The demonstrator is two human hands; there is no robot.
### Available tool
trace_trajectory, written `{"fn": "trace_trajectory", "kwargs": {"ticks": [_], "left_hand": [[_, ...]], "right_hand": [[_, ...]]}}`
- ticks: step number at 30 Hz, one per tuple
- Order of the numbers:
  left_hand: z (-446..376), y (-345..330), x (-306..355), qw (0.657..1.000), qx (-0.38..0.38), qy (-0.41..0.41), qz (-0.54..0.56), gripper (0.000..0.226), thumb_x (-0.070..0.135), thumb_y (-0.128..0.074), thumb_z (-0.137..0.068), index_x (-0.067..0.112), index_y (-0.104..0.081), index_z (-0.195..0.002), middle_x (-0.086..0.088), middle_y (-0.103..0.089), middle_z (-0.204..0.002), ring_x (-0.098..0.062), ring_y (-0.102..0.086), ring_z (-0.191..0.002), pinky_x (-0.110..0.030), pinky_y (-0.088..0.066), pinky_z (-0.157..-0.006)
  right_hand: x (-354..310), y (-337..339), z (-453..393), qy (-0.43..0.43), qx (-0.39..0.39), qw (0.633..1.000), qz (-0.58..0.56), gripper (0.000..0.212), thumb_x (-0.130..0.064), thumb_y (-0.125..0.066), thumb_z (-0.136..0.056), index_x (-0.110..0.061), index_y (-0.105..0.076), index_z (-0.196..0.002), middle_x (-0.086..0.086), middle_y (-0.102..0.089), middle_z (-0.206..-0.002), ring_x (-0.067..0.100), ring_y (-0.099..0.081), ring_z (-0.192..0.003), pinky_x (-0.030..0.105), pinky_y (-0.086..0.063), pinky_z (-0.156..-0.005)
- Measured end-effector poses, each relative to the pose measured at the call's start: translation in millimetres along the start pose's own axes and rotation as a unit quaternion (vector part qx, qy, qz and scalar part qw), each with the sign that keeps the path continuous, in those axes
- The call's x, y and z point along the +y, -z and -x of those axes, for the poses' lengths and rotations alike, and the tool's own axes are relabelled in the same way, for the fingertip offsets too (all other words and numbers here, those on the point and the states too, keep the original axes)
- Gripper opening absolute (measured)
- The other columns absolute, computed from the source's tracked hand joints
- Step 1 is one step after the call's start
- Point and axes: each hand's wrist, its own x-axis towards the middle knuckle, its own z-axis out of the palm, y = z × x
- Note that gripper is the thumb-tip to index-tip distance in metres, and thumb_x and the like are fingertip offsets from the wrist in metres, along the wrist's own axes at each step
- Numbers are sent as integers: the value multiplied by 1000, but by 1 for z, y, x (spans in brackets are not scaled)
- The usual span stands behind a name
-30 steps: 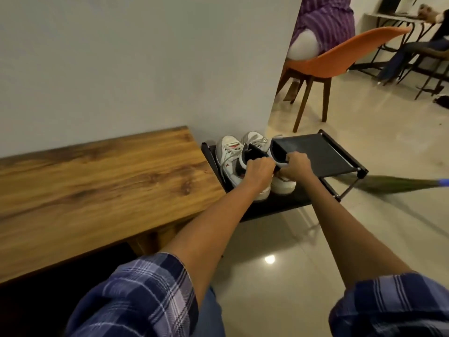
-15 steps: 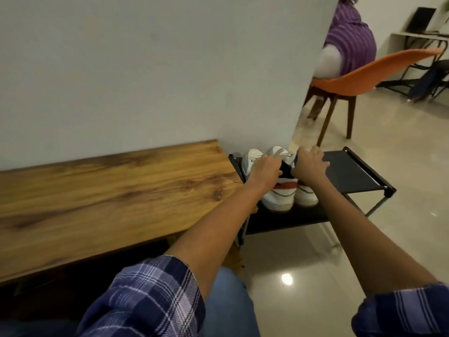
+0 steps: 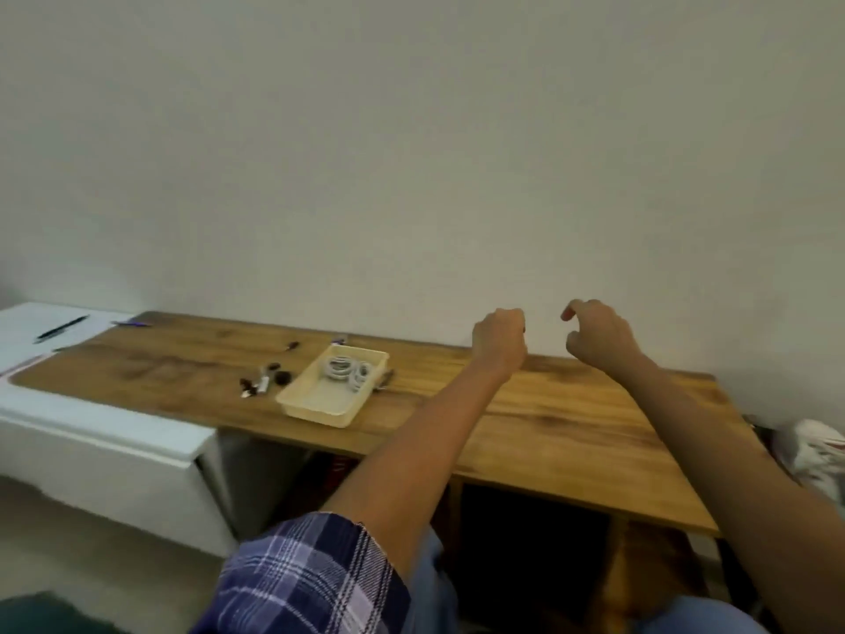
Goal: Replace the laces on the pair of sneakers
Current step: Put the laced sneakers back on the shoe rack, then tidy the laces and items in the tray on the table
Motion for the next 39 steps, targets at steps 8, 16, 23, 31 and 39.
{"fn": "trace_trajectory", "kwargs": {"ticks": [8, 16, 23, 31, 39], "left_hand": [[54, 57, -134, 990, -16, 133, -53, 21, 5, -45, -91, 5, -62, -105, -14, -63, -109, -31, -60, -101, -37, -47, -80], [78, 70, -219, 976, -32, 200, -80, 21, 5, -44, -93, 8, -60, -107, -10, -63, -111, -25, -59, -102, -31, -45, -77], [81, 79, -289, 963, -31, 253, -87, 23, 6, -46, -93, 7, -60, -110, -10, -63, -113, -25, -58, -106, -31, -46, -83], [92, 84, -372, 936, 4, 340, -94, 15, 9, -52, -92, 6, -62, -104, -9, -63, -105, -19, -60, -95, -25, -48, -74], [83, 80, -445, 917, 61, 385, -86, 13, 7, -55, -90, 7, -59, -102, -10, -62, -102, -19, -56, -90, -26, -44, -71]], "right_hand": [[-138, -71, 1, 83, -97, 991, -32, 32, -2, -48, -87, -8, -53, -118, 14, -54, -114, 29, -52, -103, 40, -44, -84], [-219, -129, -4, 132, -139, 981, -38, 33, -4, -54, -84, -8, -56, -117, 11, -60, -119, 26, -54, -109, 30, -42, -79], [-278, -173, -16, 157, -164, 970, -83, 31, 0, -50, -84, -7, -58, -113, 11, -62, -115, 25, -56, -105, 28, -42, -78], [-311, -236, -26, 195, -207, 953, -107, 36, 4, -45, -85, -8, -55, -117, 11, -57, -121, 24, -52, -111, 32, -44, -89], [-340, -284, -60, 238, -184, 948, -107, 28, 1, -45, -88, -4, -56, -113, 13, -59, -114, 27, -53, -106, 31, -43, -85]]}}
